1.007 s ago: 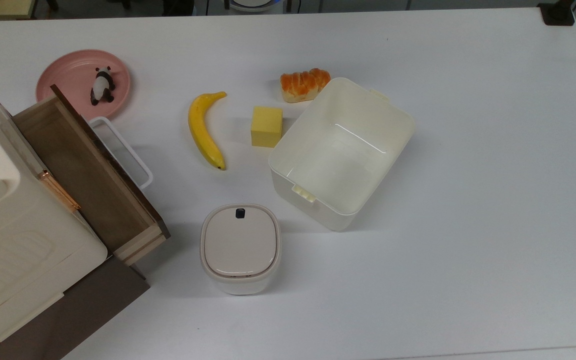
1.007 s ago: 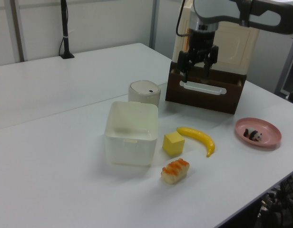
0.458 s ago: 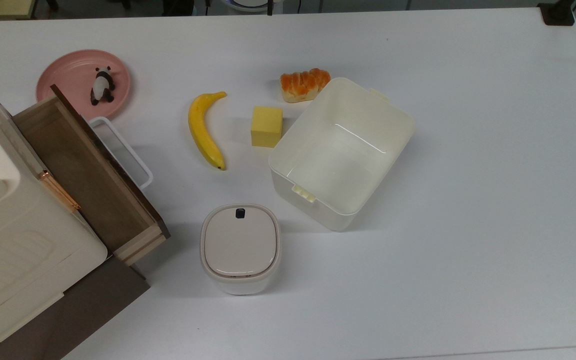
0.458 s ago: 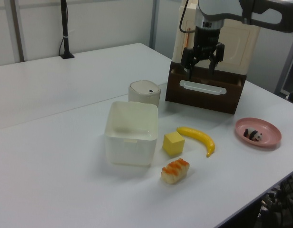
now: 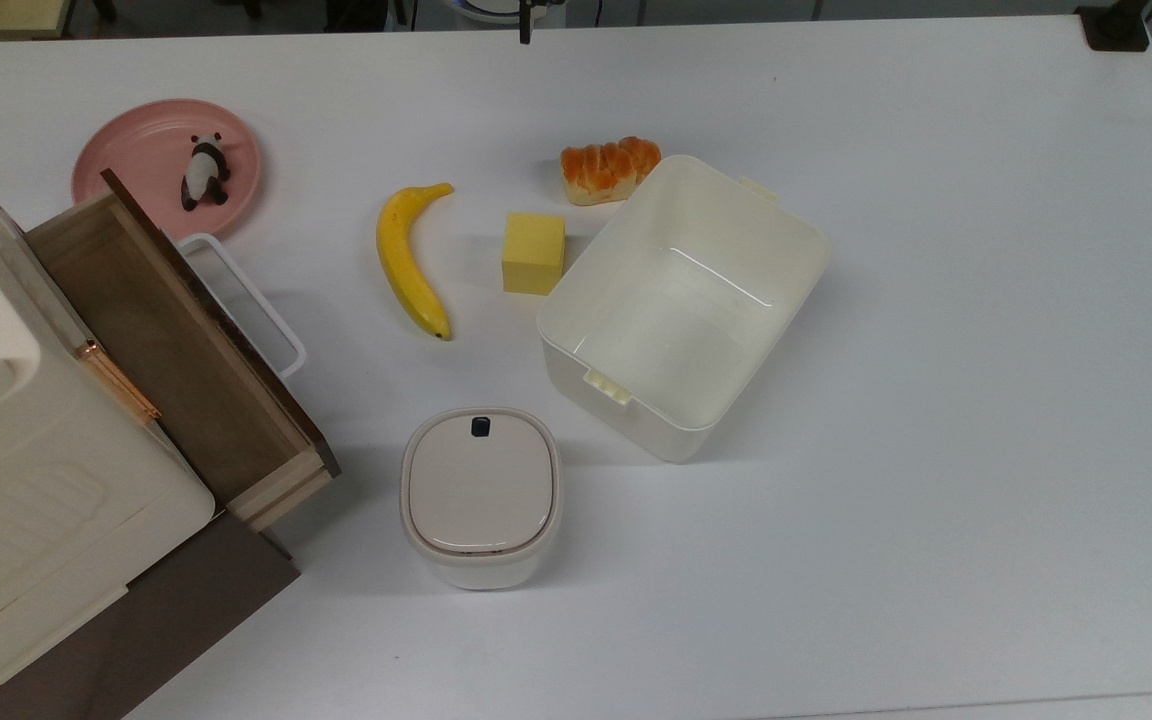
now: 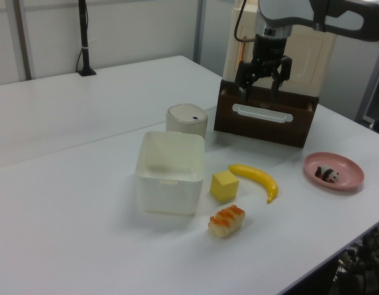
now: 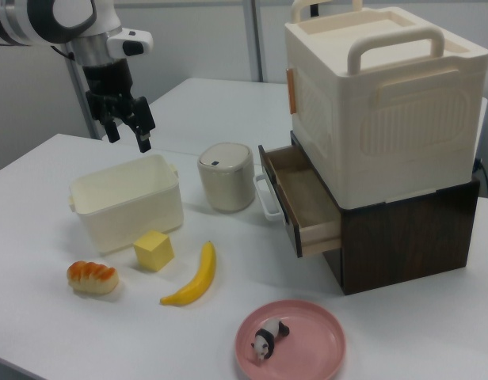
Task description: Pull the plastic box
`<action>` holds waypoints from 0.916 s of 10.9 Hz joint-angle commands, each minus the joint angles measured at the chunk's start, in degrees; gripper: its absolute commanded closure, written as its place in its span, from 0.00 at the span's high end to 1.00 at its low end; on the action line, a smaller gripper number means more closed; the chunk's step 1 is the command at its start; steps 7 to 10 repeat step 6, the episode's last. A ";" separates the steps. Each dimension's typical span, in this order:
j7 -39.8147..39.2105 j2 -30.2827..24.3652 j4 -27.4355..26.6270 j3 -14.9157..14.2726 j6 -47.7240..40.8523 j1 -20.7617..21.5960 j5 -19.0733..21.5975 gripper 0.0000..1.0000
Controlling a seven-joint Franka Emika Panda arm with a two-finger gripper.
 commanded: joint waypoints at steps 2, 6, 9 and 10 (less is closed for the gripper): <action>0.26 -0.05 -1.00 -0.41 1.12 0.92 1.18 1.00; 0.17 0.22 -0.74 -0.68 1.30 0.83 1.27 1.00; 0.17 0.22 -0.74 -0.68 1.30 0.83 1.27 1.00; 0.17 0.22 -0.74 -0.68 1.30 0.83 1.27 1.00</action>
